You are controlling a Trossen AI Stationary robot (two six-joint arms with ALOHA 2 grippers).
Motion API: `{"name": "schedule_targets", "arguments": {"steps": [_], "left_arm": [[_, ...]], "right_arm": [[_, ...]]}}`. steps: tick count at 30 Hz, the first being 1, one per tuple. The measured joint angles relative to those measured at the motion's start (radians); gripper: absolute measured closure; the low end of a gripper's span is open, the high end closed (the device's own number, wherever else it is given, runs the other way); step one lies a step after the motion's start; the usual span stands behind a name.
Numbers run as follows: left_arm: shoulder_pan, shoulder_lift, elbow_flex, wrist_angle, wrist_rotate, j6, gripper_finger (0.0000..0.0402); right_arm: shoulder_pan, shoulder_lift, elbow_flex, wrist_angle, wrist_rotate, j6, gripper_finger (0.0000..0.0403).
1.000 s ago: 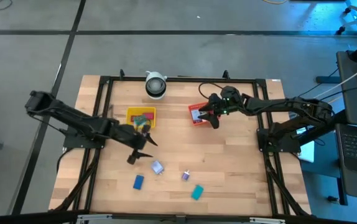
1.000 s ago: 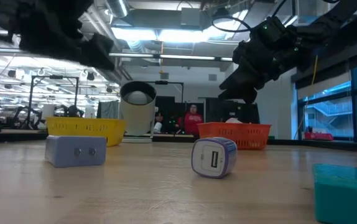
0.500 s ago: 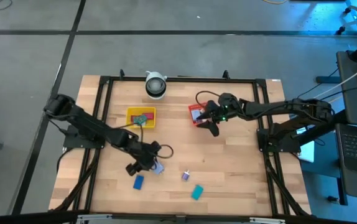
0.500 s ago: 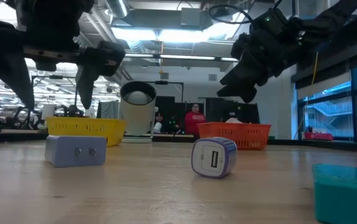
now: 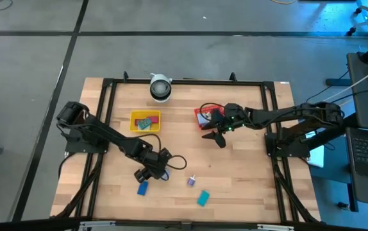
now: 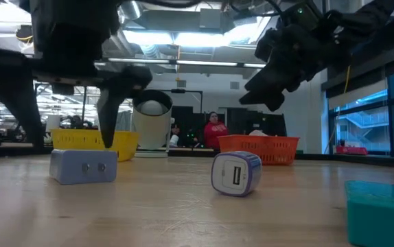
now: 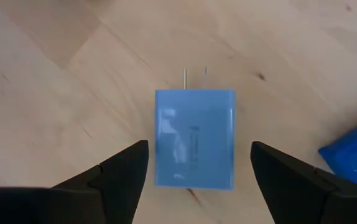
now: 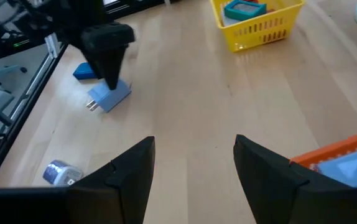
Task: Pick & Place Office items
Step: Put the light blue charger adapter into the orange bin
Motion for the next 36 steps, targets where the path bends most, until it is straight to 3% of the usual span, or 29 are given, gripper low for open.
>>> {"name": "schedule_targets", "arguments": {"steps": [15,25,36], "left_arm": [[0.051,0.067,0.0,0.03,0.033,-0.097,0.0121],[0.052,0.067,0.0,0.03,0.143,-0.152,0.0194],[0.068,0.067,0.046,0.0,0.156,-0.234,0.0191]], "right_arm": [[0.066,0.0,0.0,0.007,0.036,0.0,0.0186],[0.11,0.0,0.0,0.008,0.078,-0.068,0.0186],[0.113,0.0,0.0,0.026,0.077,-0.063,0.0186]]}}
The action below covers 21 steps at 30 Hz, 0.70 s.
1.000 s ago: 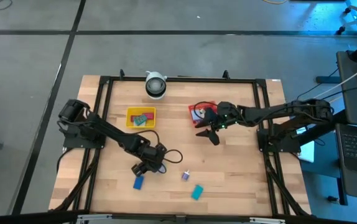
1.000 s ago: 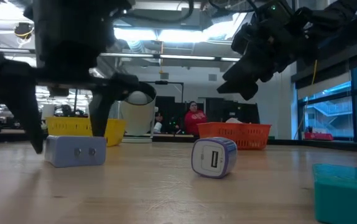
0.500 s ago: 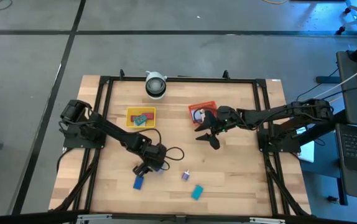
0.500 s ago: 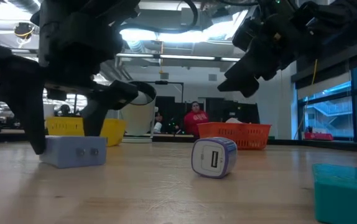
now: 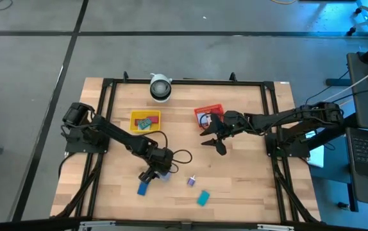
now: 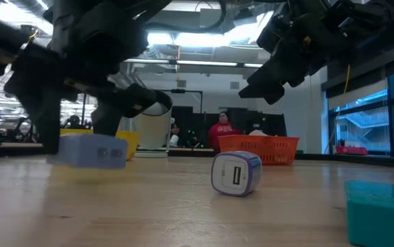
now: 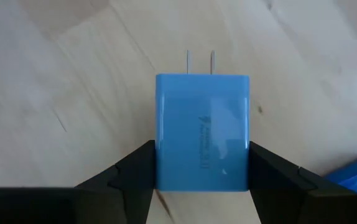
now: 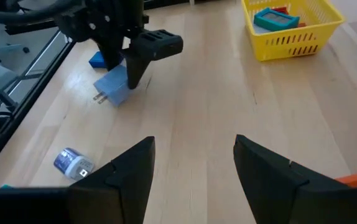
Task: Pick & Place Office items
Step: Put the light blue charger adapter into the orange bin
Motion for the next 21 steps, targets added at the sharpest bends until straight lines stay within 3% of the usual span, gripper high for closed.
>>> {"name": "schedule_targets", "arguments": {"steps": [4,7,10,12,15,17,21], "left_arm": [[0.035,0.0,0.046,-0.025,0.034,-0.01,0.0193],[0.095,0.0,0.091,-0.022,0.065,-0.006,0.0193],[0.185,-0.017,0.131,-0.021,0.17,-0.025,0.0193],[0.252,-0.051,0.136,-0.001,0.249,-0.033,0.0193],[0.373,-0.125,0.127,0.033,0.314,-0.028,0.0193],[0.464,-0.178,0.108,0.082,0.36,-0.023,0.0193],[0.656,-0.278,0.028,0.324,0.593,-0.097,0.0193]], "right_arm": [[0.007,0.0,0.0,0.0,0.024,-0.02,0.0186],[0.029,0.0,0.025,-0.026,0.101,-0.1,0.0186],[0.068,-0.003,0.096,-0.117,0.204,-0.22,0.0186],[0.106,-0.003,0.173,-0.258,0.31,-0.288,0.0186],[0.17,-0.003,0.31,-0.495,0.569,-0.325,0.0186],[0.199,-0.006,0.363,-0.599,0.687,-0.365,0.0186],[0.203,-0.069,0.381,-0.673,0.675,-0.392,0.0186]]}}
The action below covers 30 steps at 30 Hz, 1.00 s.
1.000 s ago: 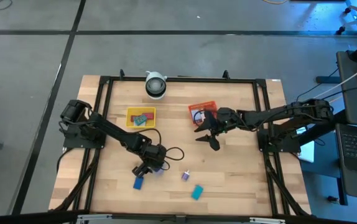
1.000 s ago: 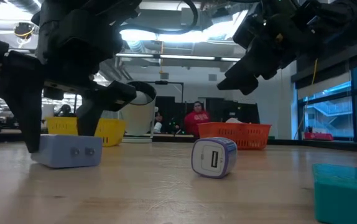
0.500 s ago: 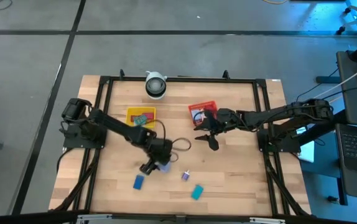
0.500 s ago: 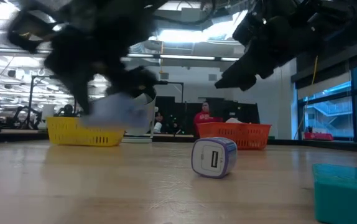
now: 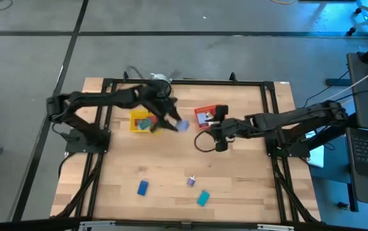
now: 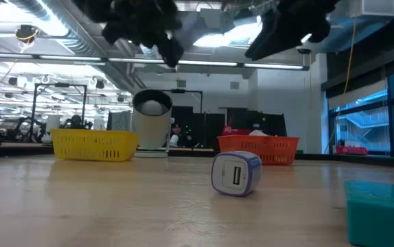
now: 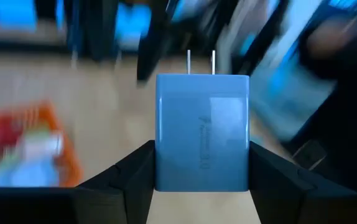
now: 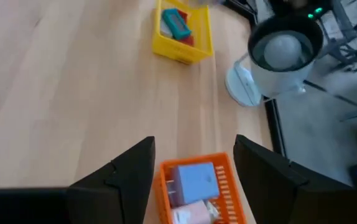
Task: Pick & Place Office items
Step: Put the light blue charger adapter into the orange bin
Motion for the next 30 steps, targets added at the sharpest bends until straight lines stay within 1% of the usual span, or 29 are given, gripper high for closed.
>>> {"name": "schedule_targets", "arguments": {"steps": [2,3,5,6,8,10,11,13,14,19,25,30], "left_arm": [[0.069,-0.022,-0.069,0.237,0.149,-0.131,0.0192],[0.091,-0.022,-0.105,0.364,0.198,-0.21,0.019],[0.126,-0.012,-0.169,0.555,0.299,-0.361,0.019],[0.137,0.001,-0.191,0.627,0.329,-0.422,0.019],[0.149,0.028,-0.228,0.71,0.383,-0.521,0.019],[0.146,0.056,-0.24,0.747,0.41,-0.556,0.019],[0.14,0.066,-0.24,0.749,0.418,-0.557,0.019],[0.129,0.081,-0.24,0.749,0.439,-0.557,0.019],[0.125,0.087,-0.24,0.752,0.444,-0.553,0.019],[0.111,0.09,-0.239,0.753,0.451,-0.553,0.019],[0.111,0.09,-0.234,0.752,0.457,-0.577,0.019],[0.111,0.09,-0.234,0.752,0.466,-0.589,0.019]], "right_arm": [[-0.023,-0.034,-0.009,-0.014,-0.023,0.01,0.0186],[-0.033,-0.049,-0.015,-0.015,-0.029,0.008,0.0186],[-0.052,-0.08,-0.016,0.0,-0.045,-0.006,0.0186],[-0.063,-0.097,-0.016,0.025,-0.082,-0.018,0.0186],[-0.086,-0.113,-0.016,0.099,-0.19,-0.029,0.0186],[-0.111,-0.116,-0.015,0.191,-0.313,-0.031,0.0186],[-0.123,-0.116,-0.015,0.235,-0.356,-0.029,0.0186],[-0.142,-0.11,-0.013,0.284,-0.416,-0.027,0.0186],[-0.15,-0.104,-0.013,0.287,-0.43,-0.021,0.0186],[-0.17,-0.036,-0.014,0.315,-0.448,0.007,0.0176],[-0.17,0.046,-0.014,0.458,-0.442,-0.015,0.0142],[-0.17,0.073,-0.014,0.547,-0.461,-0.028,0.0133]]}}
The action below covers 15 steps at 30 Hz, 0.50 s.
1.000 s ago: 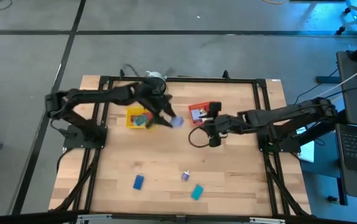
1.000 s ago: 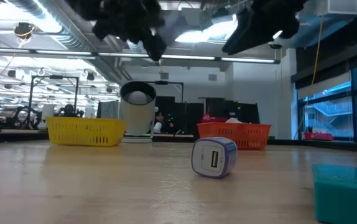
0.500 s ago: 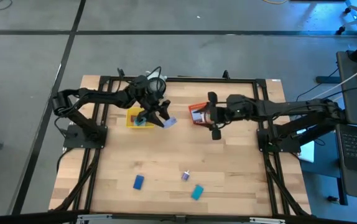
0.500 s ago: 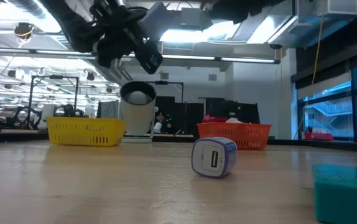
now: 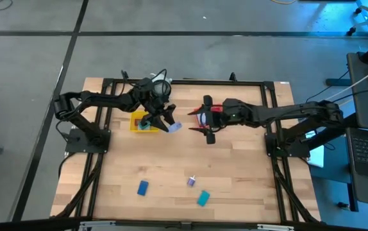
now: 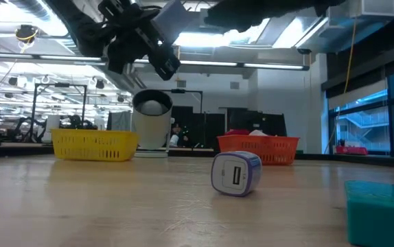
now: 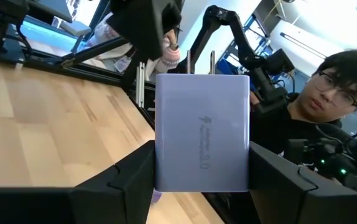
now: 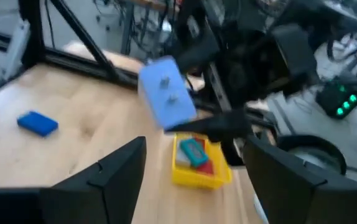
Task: Pick & Place Office items
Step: Put the light blue charger adapter into the orange bin
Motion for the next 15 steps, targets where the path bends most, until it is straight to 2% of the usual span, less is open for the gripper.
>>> {"name": "schedule_targets", "arguments": {"steps": [4,9,15], "left_arm": [[-0.007,0.0,0.0,0.0,0.001,-0.013,0.019],[-0.016,0.0,0.0,0.0,0.002,-0.029,0.019],[-0.027,0.0,0.0,-0.004,0.008,-0.048,0.019]], "right_arm": [[0.001,0.013,0.003,0.038,-0.054,0.001,0.0133],[0.0,0.075,0.074,0.007,-0.112,0.022,0.0133],[0.001,0.158,0.158,-0.045,-0.121,0.0,0.0133]]}}
